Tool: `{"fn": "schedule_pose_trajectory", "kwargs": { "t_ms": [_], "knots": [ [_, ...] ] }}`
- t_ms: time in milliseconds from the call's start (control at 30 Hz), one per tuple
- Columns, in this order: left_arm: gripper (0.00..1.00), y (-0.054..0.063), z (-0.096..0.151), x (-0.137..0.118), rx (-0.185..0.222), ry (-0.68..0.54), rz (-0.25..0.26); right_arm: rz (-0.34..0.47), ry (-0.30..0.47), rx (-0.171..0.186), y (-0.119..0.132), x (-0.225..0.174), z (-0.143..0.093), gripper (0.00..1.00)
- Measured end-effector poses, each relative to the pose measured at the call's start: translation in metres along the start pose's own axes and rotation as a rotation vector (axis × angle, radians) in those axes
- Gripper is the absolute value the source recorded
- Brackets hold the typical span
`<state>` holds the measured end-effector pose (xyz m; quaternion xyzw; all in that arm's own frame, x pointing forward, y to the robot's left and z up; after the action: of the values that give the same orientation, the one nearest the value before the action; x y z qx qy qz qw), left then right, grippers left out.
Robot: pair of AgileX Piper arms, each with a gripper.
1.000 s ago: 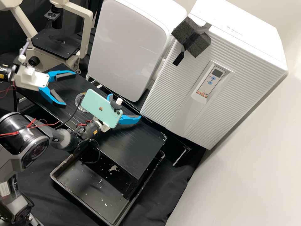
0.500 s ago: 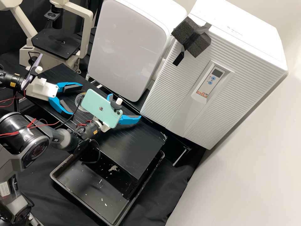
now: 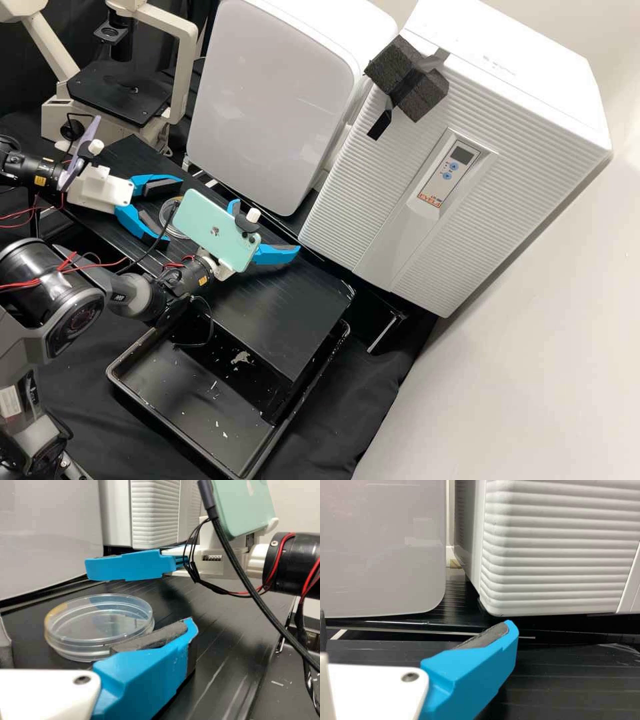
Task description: Place the petri dish on the microscope
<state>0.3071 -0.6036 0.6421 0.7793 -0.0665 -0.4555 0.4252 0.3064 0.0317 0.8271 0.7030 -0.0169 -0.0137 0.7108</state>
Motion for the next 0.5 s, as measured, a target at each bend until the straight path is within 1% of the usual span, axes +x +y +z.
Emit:
{"fn": "schedule_pose_trajectory", "kwargs": {
  "t_ms": [233, 333, 500],
  "knots": [
    [1.0, 0.0, -0.002, 0.011, -0.004, -0.005, 0.004, 0.0, 0.0, 0.0, 0.0, 0.0, 0.0, 1.0],
    [1.0, -0.002, -0.003, 0.016, -0.012, -0.007, 0.0, 0.0, 0.0, 0.0, 0.0, 0.0, 0.0, 1.0],
    [1.0, -0.002, -0.003, 0.021, -0.015, -0.011, 0.003, 0.0, 0.0, 0.0, 0.0, 0.0, 0.0, 1.0]
  ]
}}
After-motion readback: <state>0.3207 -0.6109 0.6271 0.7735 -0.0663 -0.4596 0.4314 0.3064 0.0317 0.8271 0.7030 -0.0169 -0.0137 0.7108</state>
